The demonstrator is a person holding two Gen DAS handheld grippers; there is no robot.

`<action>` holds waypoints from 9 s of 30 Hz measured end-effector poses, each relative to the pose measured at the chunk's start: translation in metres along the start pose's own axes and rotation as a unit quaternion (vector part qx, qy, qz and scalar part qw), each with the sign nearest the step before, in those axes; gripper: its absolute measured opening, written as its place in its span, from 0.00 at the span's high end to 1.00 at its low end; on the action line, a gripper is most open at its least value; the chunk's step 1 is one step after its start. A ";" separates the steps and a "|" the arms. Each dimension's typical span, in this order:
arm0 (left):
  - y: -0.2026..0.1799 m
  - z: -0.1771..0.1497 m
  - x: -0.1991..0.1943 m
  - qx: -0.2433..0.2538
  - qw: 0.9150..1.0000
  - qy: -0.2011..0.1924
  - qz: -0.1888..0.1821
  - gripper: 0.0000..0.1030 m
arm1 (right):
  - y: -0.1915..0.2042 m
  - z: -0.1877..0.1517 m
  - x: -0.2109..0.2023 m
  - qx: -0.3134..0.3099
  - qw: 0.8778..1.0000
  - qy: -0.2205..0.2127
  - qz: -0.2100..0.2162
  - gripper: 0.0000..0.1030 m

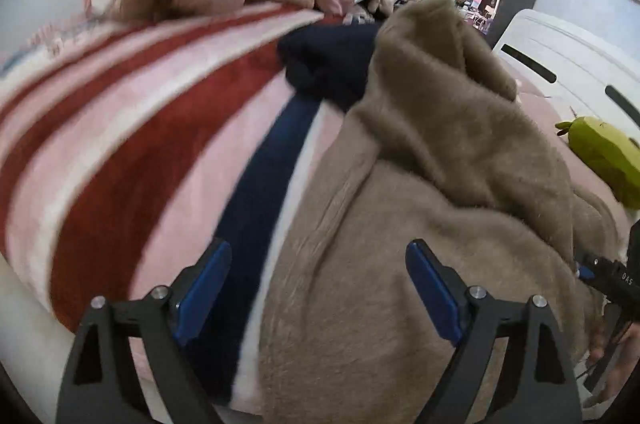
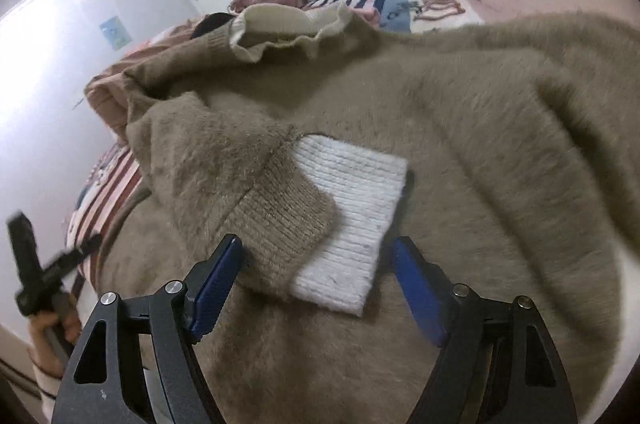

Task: Fold small clothes

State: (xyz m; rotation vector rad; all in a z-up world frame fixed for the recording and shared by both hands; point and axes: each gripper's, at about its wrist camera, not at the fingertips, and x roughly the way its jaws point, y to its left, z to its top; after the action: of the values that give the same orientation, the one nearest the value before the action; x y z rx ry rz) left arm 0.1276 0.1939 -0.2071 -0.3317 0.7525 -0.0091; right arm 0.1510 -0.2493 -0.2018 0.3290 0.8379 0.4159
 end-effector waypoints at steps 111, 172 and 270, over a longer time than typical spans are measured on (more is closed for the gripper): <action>-0.119 0.001 -0.087 0.113 0.987 -0.094 0.059 0.03 | -0.126 -0.008 -0.153 0.024 0.995 -0.040 -0.085 0.30; -0.211 0.010 -0.009 0.192 0.976 -0.026 -0.101 0.13 | 0.016 0.013 -0.092 -0.186 0.982 -0.033 0.018 0.46; -0.047 -0.029 -0.011 0.096 0.991 0.062 -0.075 0.80 | -0.070 -0.035 -0.078 -0.020 0.996 0.057 0.068 0.77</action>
State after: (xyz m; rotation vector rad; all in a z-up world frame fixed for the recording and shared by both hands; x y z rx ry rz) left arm 0.1048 0.1419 -0.2052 -0.2048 0.8422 -0.2441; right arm 0.0933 -0.3429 -0.2041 0.3291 0.9209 0.5825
